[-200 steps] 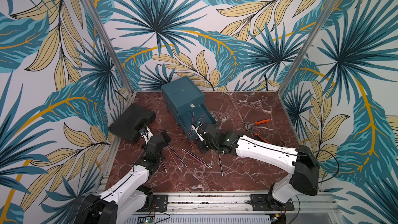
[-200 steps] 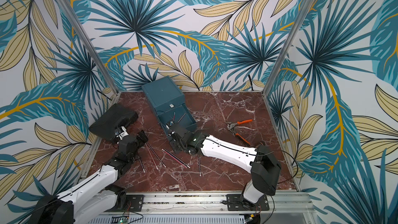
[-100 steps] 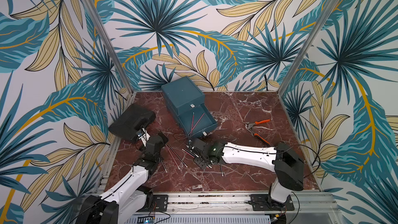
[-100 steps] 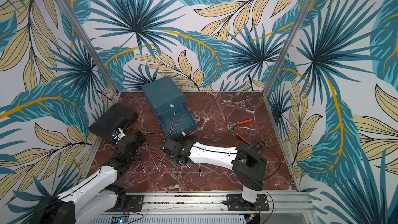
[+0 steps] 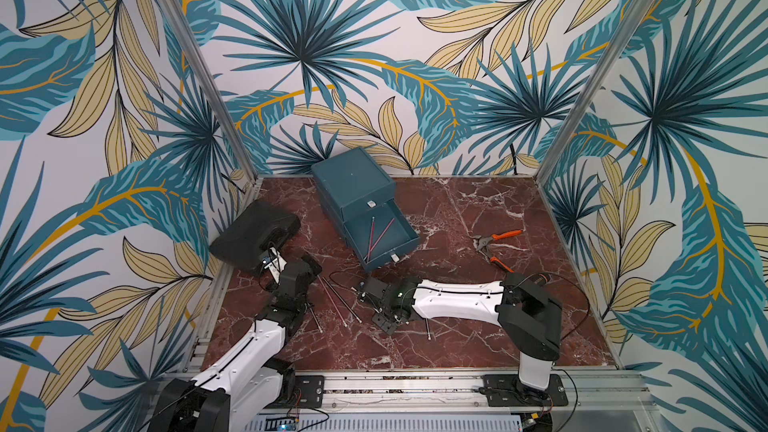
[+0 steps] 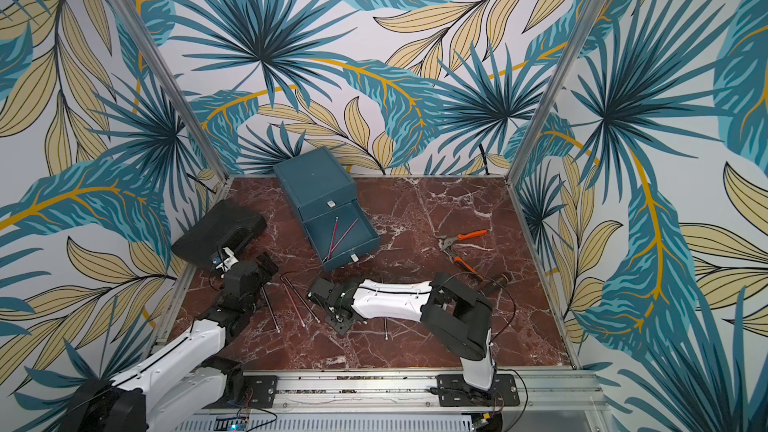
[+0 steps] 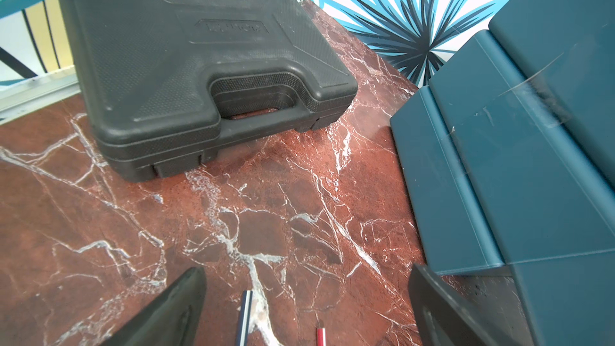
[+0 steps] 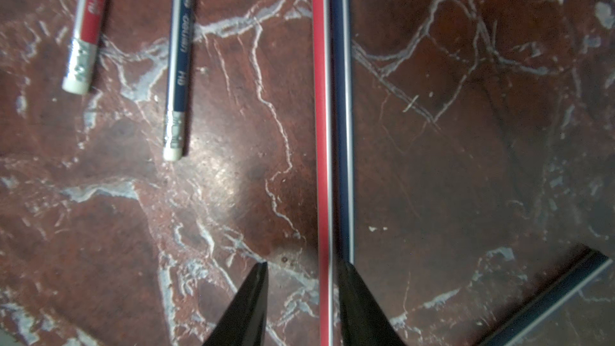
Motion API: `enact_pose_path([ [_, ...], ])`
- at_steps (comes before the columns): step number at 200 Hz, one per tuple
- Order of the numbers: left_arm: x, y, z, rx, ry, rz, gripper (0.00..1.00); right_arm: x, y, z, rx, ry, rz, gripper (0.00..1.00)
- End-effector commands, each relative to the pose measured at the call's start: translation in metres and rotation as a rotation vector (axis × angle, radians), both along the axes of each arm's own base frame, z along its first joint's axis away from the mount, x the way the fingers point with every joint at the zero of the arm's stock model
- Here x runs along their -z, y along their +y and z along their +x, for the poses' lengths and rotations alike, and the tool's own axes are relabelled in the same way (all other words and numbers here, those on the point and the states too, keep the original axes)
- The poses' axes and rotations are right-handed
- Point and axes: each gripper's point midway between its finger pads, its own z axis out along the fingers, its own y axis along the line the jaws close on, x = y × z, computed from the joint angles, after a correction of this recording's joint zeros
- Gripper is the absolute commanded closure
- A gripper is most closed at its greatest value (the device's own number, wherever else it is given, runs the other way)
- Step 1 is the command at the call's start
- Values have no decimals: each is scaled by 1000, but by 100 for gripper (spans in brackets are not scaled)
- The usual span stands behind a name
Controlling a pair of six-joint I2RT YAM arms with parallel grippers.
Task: Please place the pencils in the drawer according to their color
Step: Pick up the pencil from the center of the board.
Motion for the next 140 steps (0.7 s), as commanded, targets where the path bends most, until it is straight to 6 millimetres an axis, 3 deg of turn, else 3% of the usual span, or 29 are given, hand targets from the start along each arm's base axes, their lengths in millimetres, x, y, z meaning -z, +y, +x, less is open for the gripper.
enact_pose_path([
  [1, 4, 4, -4, -10, 8, -3, 0, 8, -3, 0, 2, 2, -35, 61],
  [140, 6, 2, -3, -1, 9, -12, 0, 21, 3, 2, -5, 23, -35, 65],
])
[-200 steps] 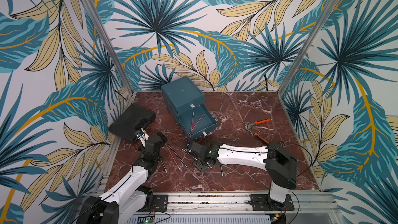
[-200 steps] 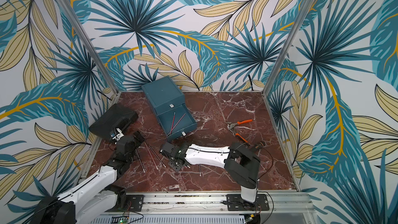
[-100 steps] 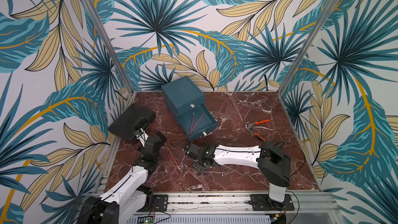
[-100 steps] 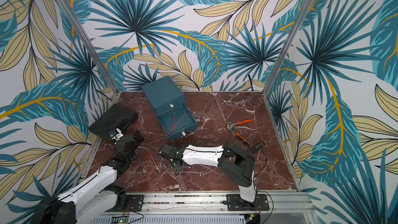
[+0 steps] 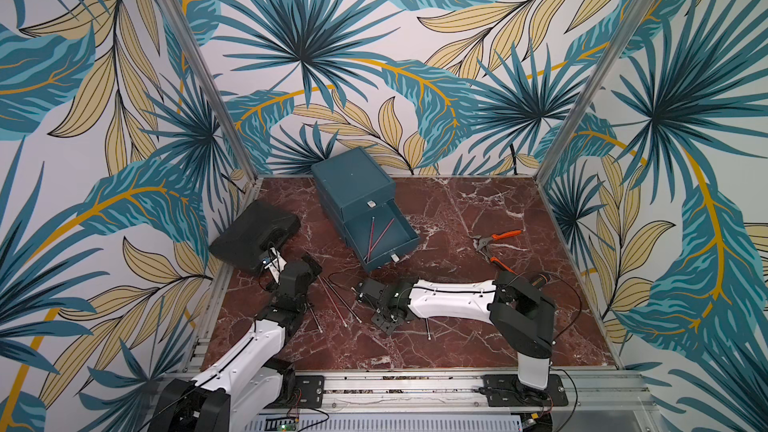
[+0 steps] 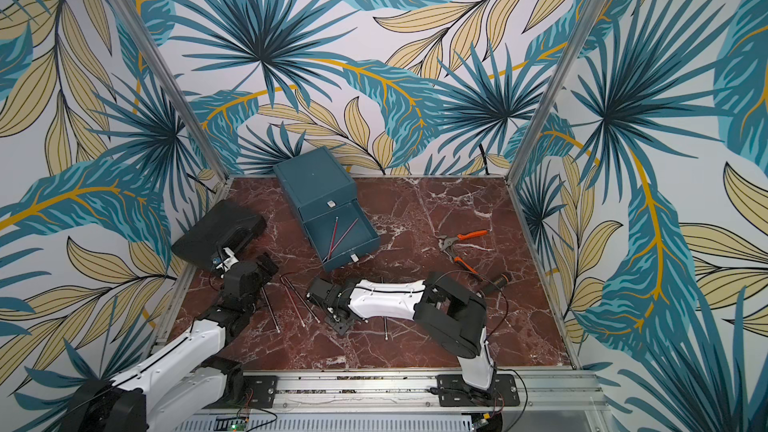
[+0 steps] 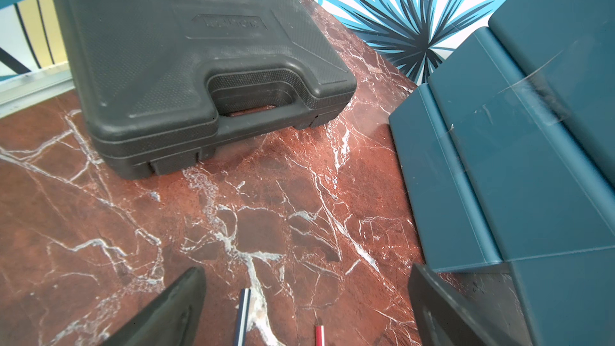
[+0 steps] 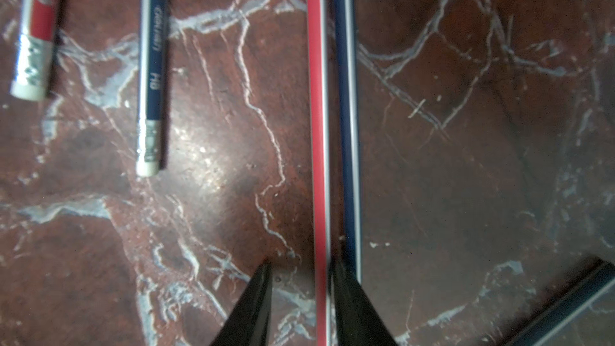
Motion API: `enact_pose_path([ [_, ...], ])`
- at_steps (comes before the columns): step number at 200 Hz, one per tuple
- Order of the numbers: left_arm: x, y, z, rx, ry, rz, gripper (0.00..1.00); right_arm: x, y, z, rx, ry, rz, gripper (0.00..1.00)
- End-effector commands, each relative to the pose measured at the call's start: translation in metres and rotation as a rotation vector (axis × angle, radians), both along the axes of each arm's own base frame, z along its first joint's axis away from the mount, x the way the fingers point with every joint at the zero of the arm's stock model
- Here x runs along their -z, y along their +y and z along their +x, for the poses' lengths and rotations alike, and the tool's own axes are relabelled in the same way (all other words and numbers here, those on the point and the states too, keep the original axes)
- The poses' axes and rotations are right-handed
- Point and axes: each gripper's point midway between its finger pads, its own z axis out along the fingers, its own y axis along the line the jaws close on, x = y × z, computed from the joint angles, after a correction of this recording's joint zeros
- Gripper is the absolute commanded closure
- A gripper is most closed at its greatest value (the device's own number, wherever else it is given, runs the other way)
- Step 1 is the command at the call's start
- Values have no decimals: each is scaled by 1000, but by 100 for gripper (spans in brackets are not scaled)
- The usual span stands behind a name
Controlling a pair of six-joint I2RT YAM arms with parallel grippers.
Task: Please place the pencils in the drawer according to their color
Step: Pick up the pencil from the center of the board.
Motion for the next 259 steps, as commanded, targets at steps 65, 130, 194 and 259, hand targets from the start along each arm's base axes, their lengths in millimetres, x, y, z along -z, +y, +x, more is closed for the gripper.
enact_pose_path([
  [65, 5, 3, -3, -9, 8, -4, 0, 14, 15, -7, -40, 71, 11, 68],
  [130, 4, 3, -3, -9, 5, -3, 0, 28, 21, -14, -62, 141, -7, 77],
  [194, 6, 5, -4, -14, 11, 3, 0, 47, 19, -7, -30, 146, -104, 85],
  [259, 7, 5, -5, -12, 13, 3, 0, 58, 21, -7, -8, 167, -119, 86],
])
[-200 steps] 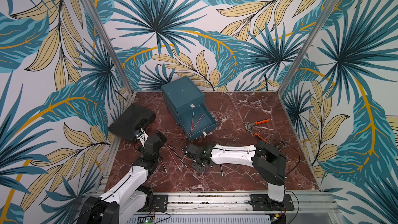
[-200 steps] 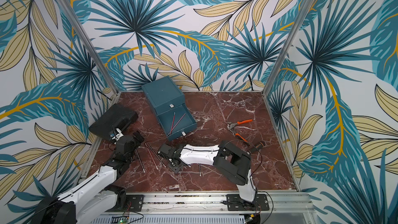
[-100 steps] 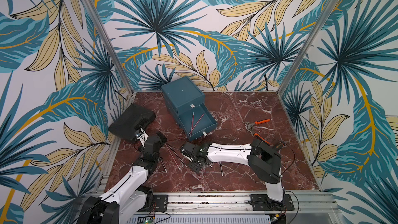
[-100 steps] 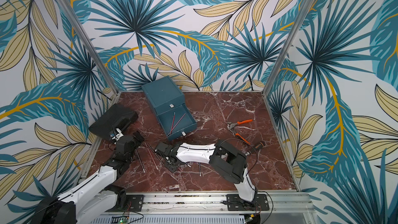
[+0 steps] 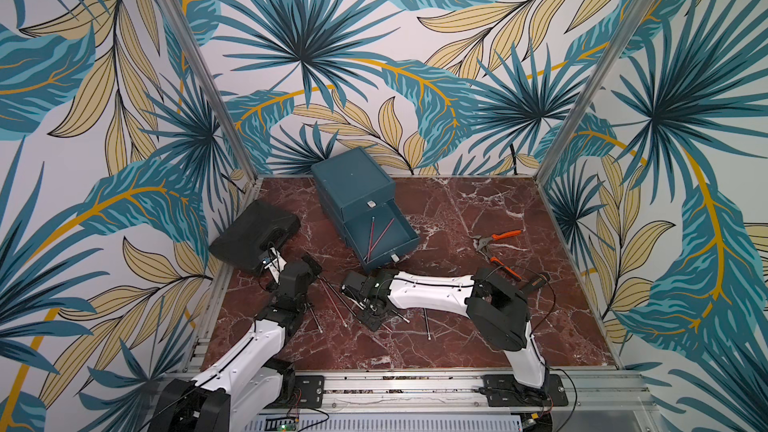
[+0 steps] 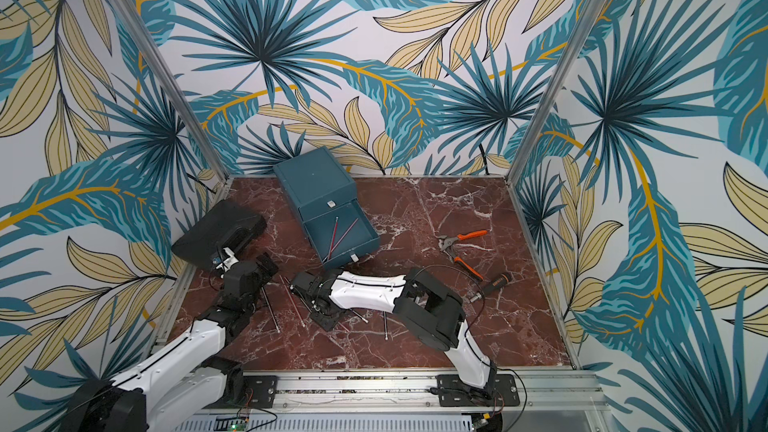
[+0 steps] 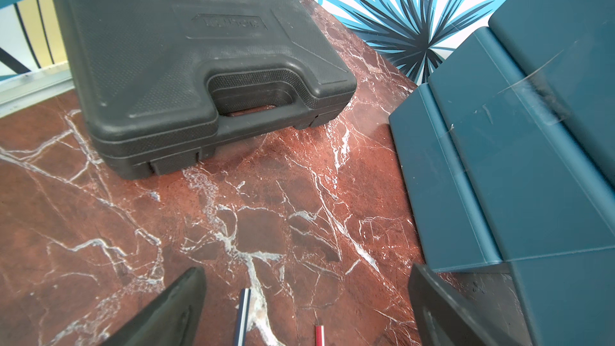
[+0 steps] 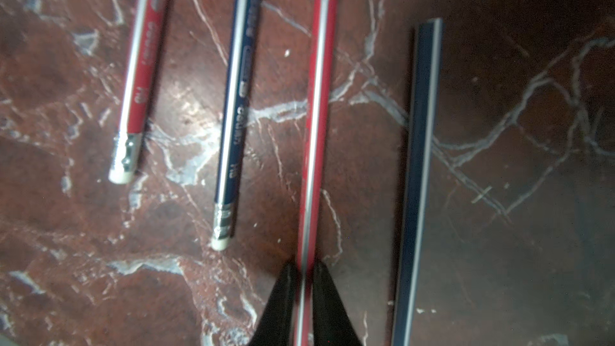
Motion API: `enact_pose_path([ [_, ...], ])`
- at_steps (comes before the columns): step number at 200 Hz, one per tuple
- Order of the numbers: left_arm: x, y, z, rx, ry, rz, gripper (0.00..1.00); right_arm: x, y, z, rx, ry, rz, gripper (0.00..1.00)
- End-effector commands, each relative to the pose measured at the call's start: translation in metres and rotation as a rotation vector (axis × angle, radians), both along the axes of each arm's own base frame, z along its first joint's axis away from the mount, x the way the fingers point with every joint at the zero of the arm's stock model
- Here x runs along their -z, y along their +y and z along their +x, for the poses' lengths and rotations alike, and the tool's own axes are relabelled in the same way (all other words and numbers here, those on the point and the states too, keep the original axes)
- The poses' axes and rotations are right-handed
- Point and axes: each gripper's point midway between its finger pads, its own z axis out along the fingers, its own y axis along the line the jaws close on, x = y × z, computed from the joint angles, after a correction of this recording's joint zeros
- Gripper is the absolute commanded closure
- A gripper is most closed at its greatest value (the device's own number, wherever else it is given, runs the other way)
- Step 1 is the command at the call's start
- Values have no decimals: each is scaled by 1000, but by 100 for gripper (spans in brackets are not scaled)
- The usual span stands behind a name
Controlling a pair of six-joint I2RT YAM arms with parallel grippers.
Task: Please place the pencils in the drawer according to their color
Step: Pick up the pencil from the center of the board.
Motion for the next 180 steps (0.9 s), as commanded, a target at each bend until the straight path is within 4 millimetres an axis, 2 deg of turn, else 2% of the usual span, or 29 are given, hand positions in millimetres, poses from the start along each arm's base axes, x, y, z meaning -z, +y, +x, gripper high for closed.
enact_pose_path([
  [1, 7, 5, -5, -13, 13, 4, 0, 54, -16, -9, 19, 57, -101, 87],
  [39, 7, 5, -5, -12, 13, 3, 0, 57, -15, -9, 26, 64, -106, 100],
  [131, 9, 6, -6, -17, 19, 5, 0, 25, -5, -1, 62, 20, -35, 100],
  [180, 9, 6, -6, -18, 18, 4, 0, 0, 2, 4, 68, -14, 20, 100],
])
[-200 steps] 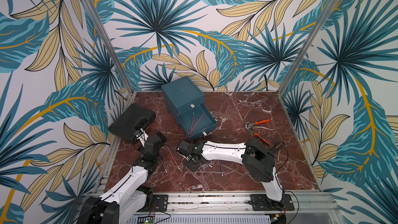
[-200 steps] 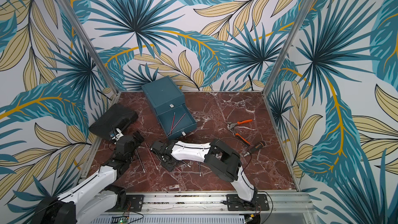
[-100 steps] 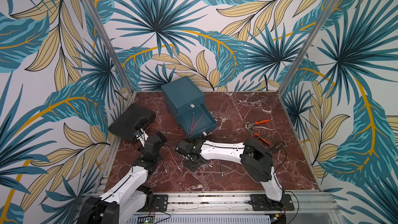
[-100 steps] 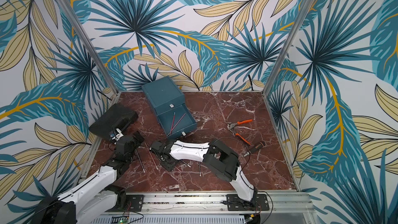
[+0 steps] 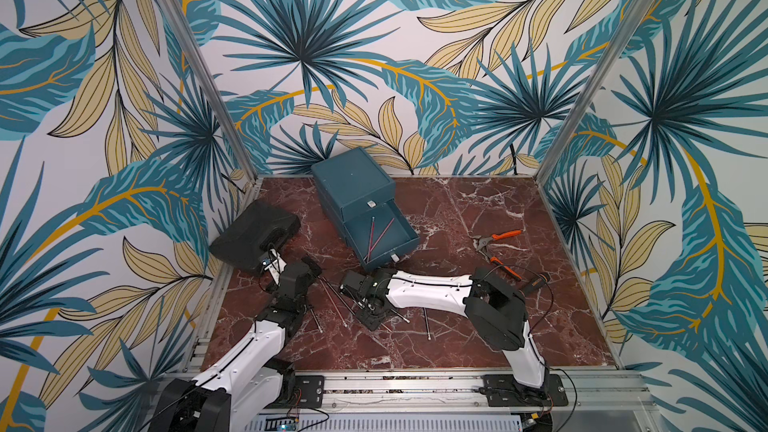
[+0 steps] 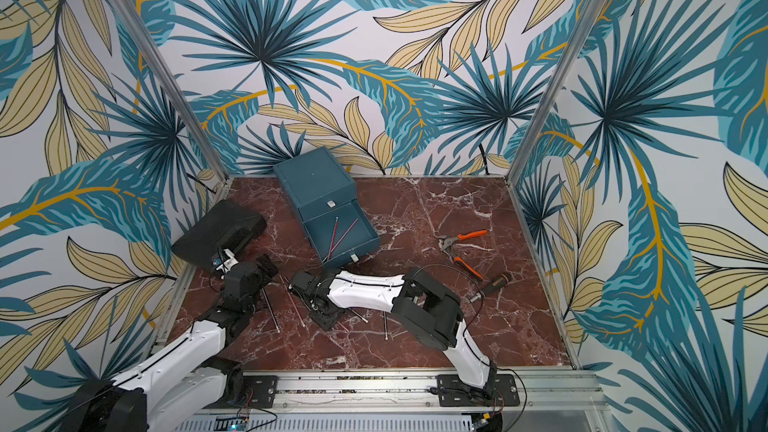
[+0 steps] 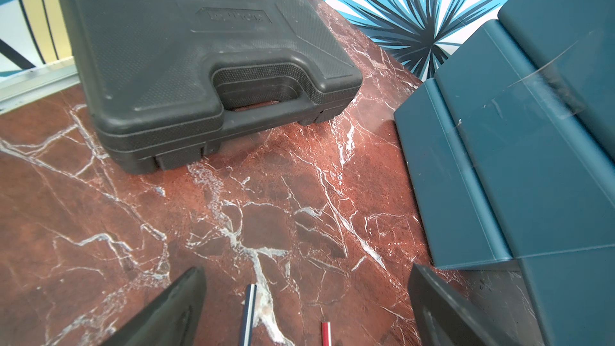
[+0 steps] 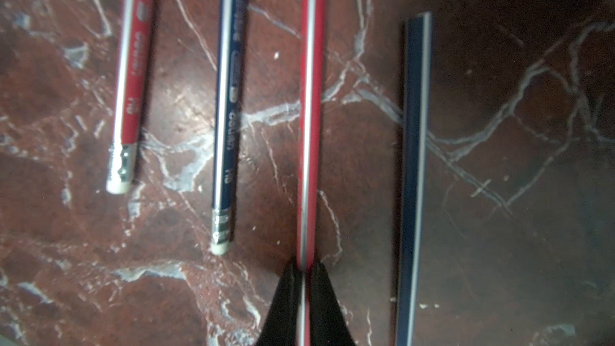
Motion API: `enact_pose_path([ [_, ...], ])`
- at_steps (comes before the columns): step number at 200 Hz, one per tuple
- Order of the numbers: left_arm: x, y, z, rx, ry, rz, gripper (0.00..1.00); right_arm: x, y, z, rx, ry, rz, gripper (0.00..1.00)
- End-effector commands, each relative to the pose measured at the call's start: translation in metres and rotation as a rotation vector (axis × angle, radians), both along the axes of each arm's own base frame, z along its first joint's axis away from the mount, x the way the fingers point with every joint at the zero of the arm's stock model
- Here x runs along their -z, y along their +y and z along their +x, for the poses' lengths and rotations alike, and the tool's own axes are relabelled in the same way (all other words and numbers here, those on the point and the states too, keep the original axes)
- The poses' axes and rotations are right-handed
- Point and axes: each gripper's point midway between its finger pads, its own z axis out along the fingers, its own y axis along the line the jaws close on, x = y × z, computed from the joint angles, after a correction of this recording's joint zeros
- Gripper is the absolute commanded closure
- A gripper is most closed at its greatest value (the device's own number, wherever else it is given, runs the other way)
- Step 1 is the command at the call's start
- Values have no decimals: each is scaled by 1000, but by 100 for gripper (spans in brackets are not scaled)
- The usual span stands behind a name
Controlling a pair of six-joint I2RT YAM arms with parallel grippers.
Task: Please place the pencils in the drawer according to their color
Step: Pick up the pencil from the center of the board.
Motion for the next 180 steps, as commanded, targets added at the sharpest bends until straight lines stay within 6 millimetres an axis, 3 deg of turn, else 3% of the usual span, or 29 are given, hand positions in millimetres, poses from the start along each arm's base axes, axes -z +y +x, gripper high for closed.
enact_pose_path([
  [1, 4, 5, -4, -16, 7, 2, 0, 2, 1, 4, 19, -22, 20, 100],
  [109, 4, 5, -4, -15, 7, 2, 0, -47, 5, 10, 36, -92, 114, 100],
  [180, 1, 4, -2, -11, -1, -2, 0, -127, 1, 26, 118, -202, 276, 100],
])
